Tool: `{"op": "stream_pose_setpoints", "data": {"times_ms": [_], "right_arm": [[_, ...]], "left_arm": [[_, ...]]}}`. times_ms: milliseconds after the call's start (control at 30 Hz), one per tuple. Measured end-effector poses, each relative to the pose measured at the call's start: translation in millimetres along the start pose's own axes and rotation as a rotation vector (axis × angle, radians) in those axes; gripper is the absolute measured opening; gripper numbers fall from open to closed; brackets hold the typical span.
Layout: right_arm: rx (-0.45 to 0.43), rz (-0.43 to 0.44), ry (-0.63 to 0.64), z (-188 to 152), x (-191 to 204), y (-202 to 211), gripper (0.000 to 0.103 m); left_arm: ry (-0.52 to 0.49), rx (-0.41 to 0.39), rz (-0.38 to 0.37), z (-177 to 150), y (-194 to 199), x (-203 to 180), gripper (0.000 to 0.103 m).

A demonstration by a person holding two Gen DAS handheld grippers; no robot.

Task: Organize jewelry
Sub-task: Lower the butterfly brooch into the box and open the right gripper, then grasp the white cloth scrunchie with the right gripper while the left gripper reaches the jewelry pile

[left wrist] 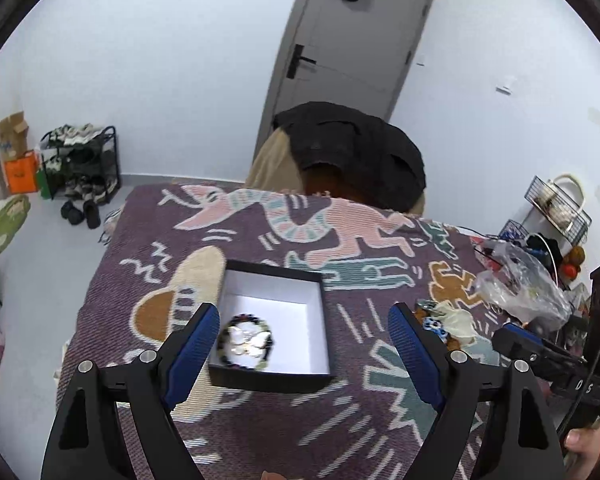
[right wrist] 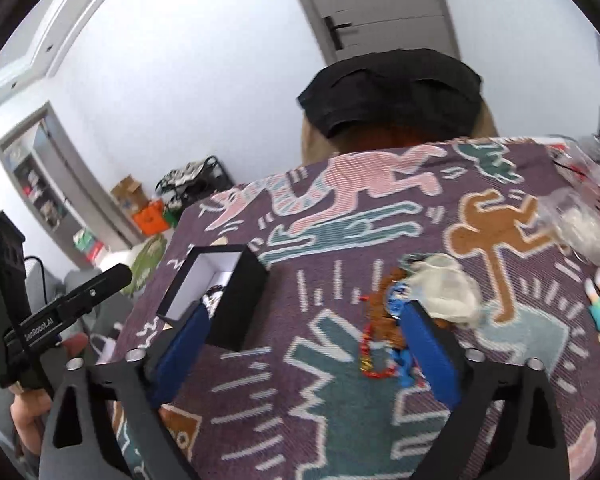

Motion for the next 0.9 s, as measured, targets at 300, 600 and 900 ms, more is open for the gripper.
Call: {"op": "stream_pose_setpoints", "data": {"times_ms": [300,600,900], "right_arm": [[-0.065,-0.076,-0.106,8,-65,30,0.101],[-0.072,-0.116,-0.167,2,-110,39,0.091],[0.014,-0.08,-0.236,-13,-127,4,0.082]], "left_arm": [[-0.074,-0.001,-0.059,-2,-6,-54,0.088],[-0.103,0.048,-0.109,-19,-30,-97,0.088],[-0.111,0.101,-0.128,-41,-53,-118,0.084]]}}
Point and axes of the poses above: each gripper's, at about its wrist camera, not at the fingertips, and y roughly against the way its jaws point, x to its left, z to its top, the point moved 9 cm from there along -y, roughly the way its jaws point, and after that the axes turned 15 degrees about -x, right-handed, at the moved point
